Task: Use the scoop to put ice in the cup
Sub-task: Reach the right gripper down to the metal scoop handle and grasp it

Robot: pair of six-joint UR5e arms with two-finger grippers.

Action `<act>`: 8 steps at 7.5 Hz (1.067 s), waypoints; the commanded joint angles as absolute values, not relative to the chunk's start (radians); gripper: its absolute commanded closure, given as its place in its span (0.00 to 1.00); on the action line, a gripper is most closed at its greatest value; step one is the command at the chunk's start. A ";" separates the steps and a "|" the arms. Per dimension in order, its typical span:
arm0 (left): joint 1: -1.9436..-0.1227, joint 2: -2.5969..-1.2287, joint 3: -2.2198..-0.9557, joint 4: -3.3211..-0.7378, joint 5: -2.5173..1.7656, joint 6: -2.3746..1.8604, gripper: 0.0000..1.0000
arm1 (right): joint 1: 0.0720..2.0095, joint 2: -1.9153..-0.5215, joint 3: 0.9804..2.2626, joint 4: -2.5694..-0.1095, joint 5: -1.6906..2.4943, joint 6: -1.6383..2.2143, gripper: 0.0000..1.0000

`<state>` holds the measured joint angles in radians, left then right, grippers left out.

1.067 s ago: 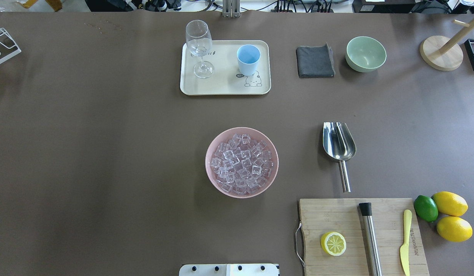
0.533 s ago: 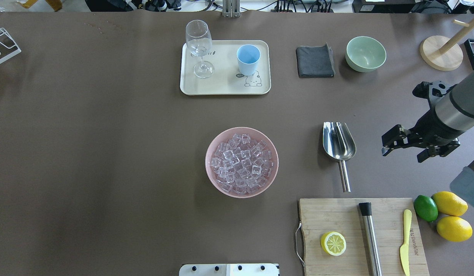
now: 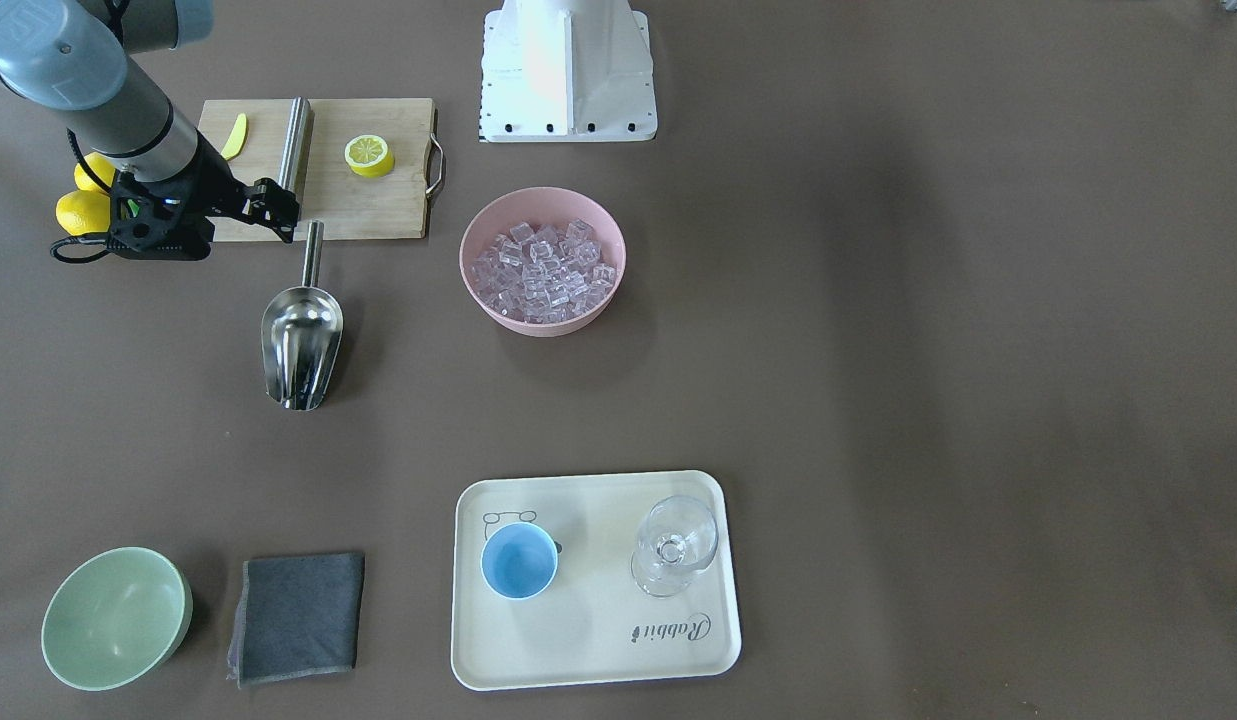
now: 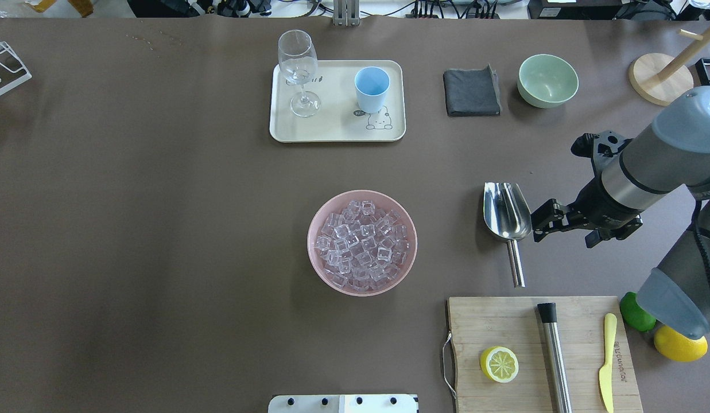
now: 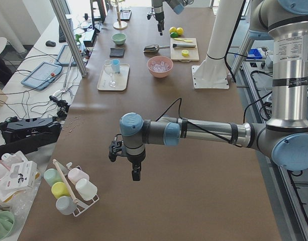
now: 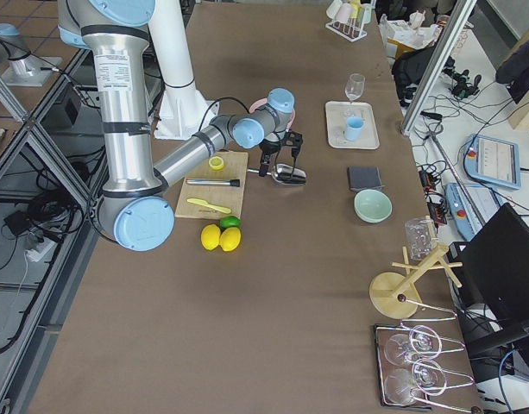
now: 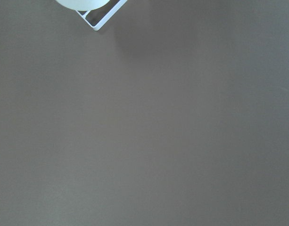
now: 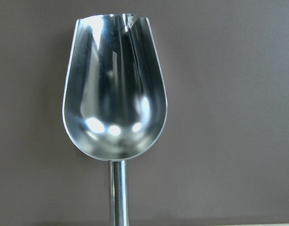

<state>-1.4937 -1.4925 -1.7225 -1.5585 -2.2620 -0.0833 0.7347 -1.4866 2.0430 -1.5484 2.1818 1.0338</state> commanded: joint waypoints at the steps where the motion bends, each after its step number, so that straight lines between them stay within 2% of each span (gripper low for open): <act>1: -1.438 -1.493 -1.733 -1.603 -2.324 -0.081 0.02 | 0.623 -1.489 2.034 -1.532 2.085 1.086 0.01; 4: -1.358 -1.493 -1.785 -1.603 -2.403 -0.077 0.02 | 0.581 -1.490 1.953 -1.405 2.062 1.115 0.05; 6: -1.268 -1.490 -1.850 -1.640 -2.430 -0.077 0.02 | 0.566 -1.482 1.945 -1.399 2.042 1.121 0.06; 8: -1.224 -1.491 -1.883 -1.722 -2.441 -0.075 0.02 | 0.565 -1.477 1.945 -1.399 2.043 1.124 0.12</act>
